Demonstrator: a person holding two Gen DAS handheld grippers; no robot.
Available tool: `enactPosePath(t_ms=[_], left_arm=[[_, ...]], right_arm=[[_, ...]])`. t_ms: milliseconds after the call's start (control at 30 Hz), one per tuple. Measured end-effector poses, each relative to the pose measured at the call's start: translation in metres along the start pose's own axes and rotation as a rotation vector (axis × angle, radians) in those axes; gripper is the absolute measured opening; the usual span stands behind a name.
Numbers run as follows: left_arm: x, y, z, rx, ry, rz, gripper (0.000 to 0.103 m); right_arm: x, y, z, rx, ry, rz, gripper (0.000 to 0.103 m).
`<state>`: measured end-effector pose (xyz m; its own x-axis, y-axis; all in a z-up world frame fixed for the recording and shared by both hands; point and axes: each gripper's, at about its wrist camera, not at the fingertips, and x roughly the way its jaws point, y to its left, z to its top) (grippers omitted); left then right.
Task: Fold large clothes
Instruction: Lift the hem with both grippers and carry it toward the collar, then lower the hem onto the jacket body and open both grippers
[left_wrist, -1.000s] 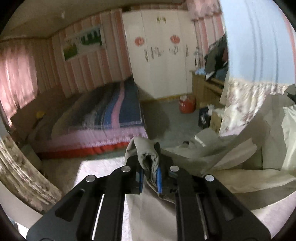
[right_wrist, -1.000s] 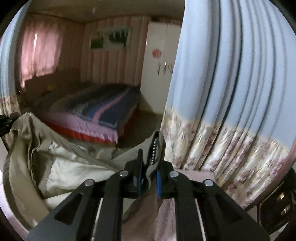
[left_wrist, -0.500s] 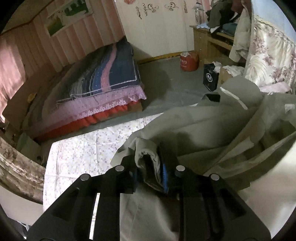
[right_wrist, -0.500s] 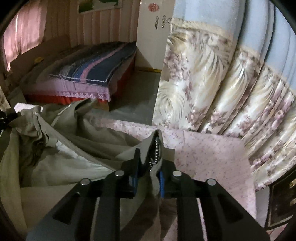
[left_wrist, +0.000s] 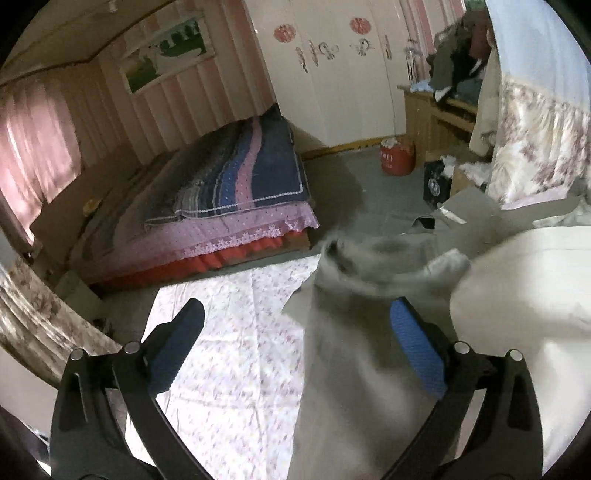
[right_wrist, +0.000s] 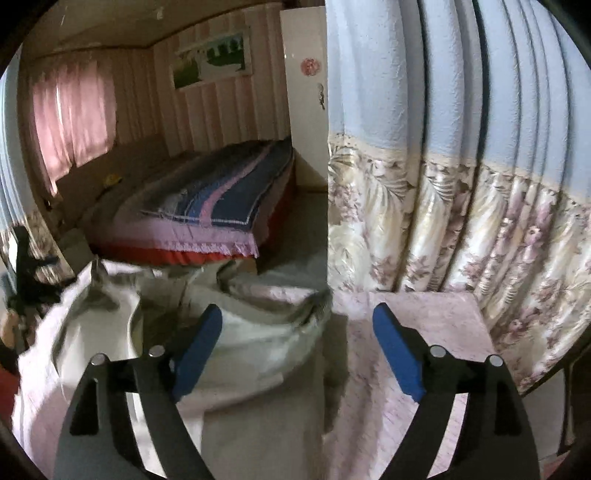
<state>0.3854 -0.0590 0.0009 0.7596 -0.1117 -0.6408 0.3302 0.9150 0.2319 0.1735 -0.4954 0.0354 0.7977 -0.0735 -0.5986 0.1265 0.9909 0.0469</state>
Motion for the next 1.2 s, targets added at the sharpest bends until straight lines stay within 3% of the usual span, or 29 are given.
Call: enactPosePath(t_ms=[233, 367, 433, 467, 500, 567, 600, 733, 800, 867, 967, 1033, 1100, 1167, 1200], left_arm=[[0.003, 0.017, -0.057, -0.031, 0.051, -0.088, 0.100], [0.027, 0.003, -0.073, -0.047, 0.107, -0.255, 0.096], [0.031, -0.010, -0.073, -0.025, 0.103, -0.317, 0.062], [0.033, -0.016, -0.070, -0.013, 0.104, -0.307, 0.054], [0.033, -0.022, -0.066, 0.001, 0.099, -0.284, 0.035], [0.028, -0.025, -0.054, -0.006, 0.077, -0.271, 0.011], [0.024, -0.023, -0.048, -0.017, 0.058, -0.279, 0.008], [-0.003, -0.001, -0.019, -0.083, -0.052, -0.246, 0.005], [0.014, 0.010, -0.013, -0.110, -0.010, -0.205, 0.005], [0.053, 0.013, -0.023, -0.125, 0.099, -0.166, 0.005], [0.074, 0.001, -0.046, -0.084, 0.155, -0.142, 0.005], [0.073, -0.002, -0.055, -0.071, 0.148, -0.124, 0.009], [0.069, 0.000, -0.059, -0.073, 0.136, -0.090, 0.016], [0.057, 0.001, -0.060, -0.067, 0.114, -0.047, 0.029], [0.049, 0.001, -0.062, -0.065, 0.101, -0.029, 0.059]], right_arm=[[0.044, -0.013, -0.057, 0.082, 0.141, 0.024, 0.084], [0.068, -0.007, -0.077, 0.124, 0.177, 0.100, 0.081], [0.065, 0.007, -0.077, 0.079, 0.130, 0.096, 0.026], [0.062, 0.017, -0.074, 0.037, 0.100, 0.075, 0.013], [0.058, 0.026, -0.068, 0.000, 0.074, 0.056, 0.005], [0.047, 0.038, -0.053, -0.048, 0.013, 0.020, 0.003], [0.036, 0.042, -0.040, -0.062, -0.040, 0.013, 0.003], [0.006, 0.030, 0.005, 0.012, -0.160, 0.040, 0.002], [0.030, -0.002, 0.017, 0.159, -0.087, 0.047, 0.002], [0.066, -0.027, 0.006, 0.246, 0.028, 0.006, 0.003], [0.105, -0.029, -0.035, 0.178, 0.170, -0.056, 0.003], [0.108, -0.028, -0.055, 0.158, 0.177, -0.066, 0.006], [0.095, -0.030, -0.059, 0.161, 0.125, -0.054, 0.011], [0.082, -0.028, -0.059, 0.165, 0.103, -0.028, 0.024], [0.074, -0.026, -0.062, 0.162, 0.096, -0.015, 0.045]])
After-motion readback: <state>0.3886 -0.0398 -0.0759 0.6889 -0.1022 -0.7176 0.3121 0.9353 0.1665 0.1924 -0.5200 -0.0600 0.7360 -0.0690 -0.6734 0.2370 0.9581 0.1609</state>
